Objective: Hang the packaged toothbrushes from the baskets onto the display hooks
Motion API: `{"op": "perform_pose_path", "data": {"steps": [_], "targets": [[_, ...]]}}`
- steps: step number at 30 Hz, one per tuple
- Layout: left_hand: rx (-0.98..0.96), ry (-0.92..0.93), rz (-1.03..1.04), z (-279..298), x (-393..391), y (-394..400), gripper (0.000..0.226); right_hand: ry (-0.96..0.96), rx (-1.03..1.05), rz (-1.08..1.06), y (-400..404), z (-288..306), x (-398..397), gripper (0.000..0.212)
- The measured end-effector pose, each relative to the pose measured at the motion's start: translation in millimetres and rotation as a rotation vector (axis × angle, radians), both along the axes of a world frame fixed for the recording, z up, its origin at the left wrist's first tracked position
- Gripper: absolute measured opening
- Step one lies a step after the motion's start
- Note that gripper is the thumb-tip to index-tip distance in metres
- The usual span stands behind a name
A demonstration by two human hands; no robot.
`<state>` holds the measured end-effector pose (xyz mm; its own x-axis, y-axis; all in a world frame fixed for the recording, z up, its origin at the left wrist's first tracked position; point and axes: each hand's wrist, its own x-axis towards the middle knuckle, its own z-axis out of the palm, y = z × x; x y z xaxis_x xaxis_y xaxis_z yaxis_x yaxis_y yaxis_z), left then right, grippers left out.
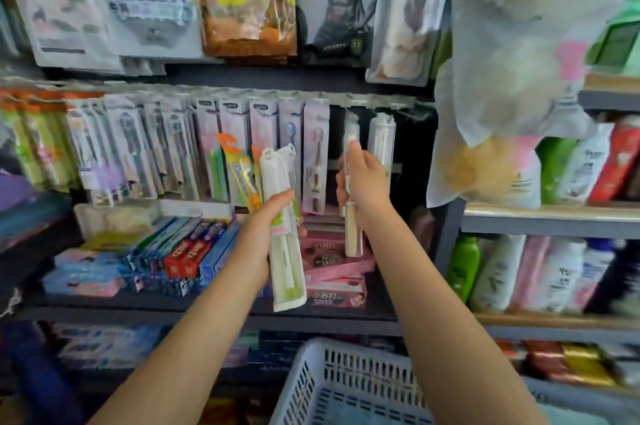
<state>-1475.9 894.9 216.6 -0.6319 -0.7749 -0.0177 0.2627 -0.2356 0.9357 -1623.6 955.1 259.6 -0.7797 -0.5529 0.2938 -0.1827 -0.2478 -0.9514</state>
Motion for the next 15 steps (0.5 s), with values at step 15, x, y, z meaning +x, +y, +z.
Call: {"op": "perform_pose_path", "data": {"steps": [15], "targets": [[-0.004,0.086,-0.053,-2.8,-30.7,-41.8,0.045,0.013,0.091,-0.110,-38.3,20.3,-39.7,0.040]]}}
